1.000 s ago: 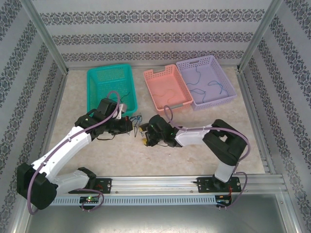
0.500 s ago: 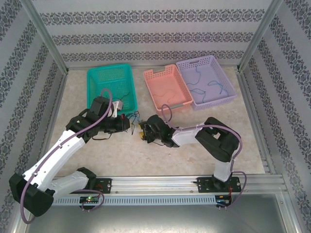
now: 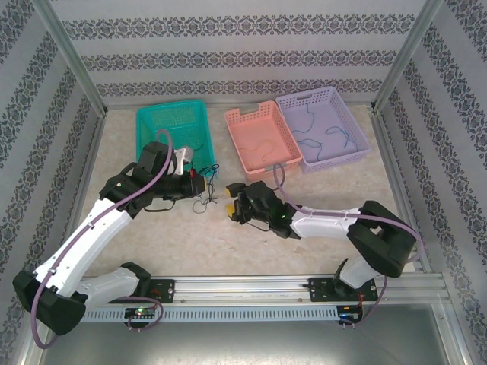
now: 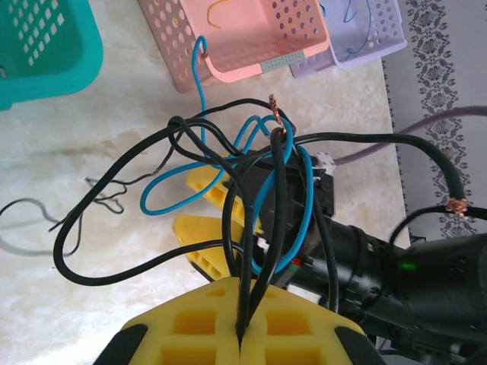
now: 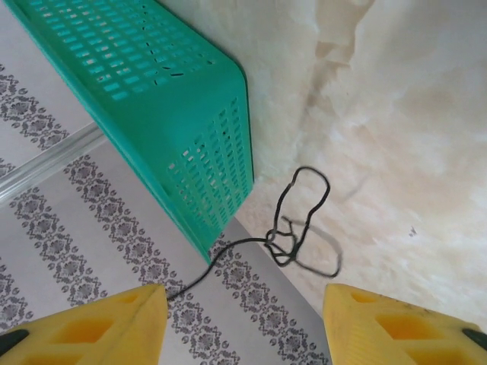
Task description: Untangle the cables
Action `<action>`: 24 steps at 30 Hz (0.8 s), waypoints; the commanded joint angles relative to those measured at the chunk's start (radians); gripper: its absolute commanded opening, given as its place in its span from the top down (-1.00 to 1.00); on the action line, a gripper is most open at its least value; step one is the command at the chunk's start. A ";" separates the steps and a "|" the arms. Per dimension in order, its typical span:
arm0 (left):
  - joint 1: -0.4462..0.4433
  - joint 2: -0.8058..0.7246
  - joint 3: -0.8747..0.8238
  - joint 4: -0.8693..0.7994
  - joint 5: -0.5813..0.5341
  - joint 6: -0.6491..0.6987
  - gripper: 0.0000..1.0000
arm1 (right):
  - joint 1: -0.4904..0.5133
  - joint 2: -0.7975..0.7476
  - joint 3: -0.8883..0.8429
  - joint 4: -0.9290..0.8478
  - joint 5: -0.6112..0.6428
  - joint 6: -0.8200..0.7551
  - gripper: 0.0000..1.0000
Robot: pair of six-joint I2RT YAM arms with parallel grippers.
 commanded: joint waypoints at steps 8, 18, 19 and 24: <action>-0.011 -0.014 -0.019 0.076 0.072 -0.008 1.00 | 0.018 0.149 0.170 0.160 0.107 0.346 -0.18; -0.015 -0.046 -0.047 0.102 0.090 -0.036 1.00 | 0.017 0.215 0.210 0.235 0.174 0.379 -0.09; -0.016 -0.048 -0.051 0.104 0.090 -0.039 1.00 | 0.017 0.227 0.220 0.244 0.165 0.380 -0.08; -0.018 -0.049 -0.042 0.110 0.086 -0.042 1.00 | 0.021 0.255 0.236 0.260 0.155 0.391 0.02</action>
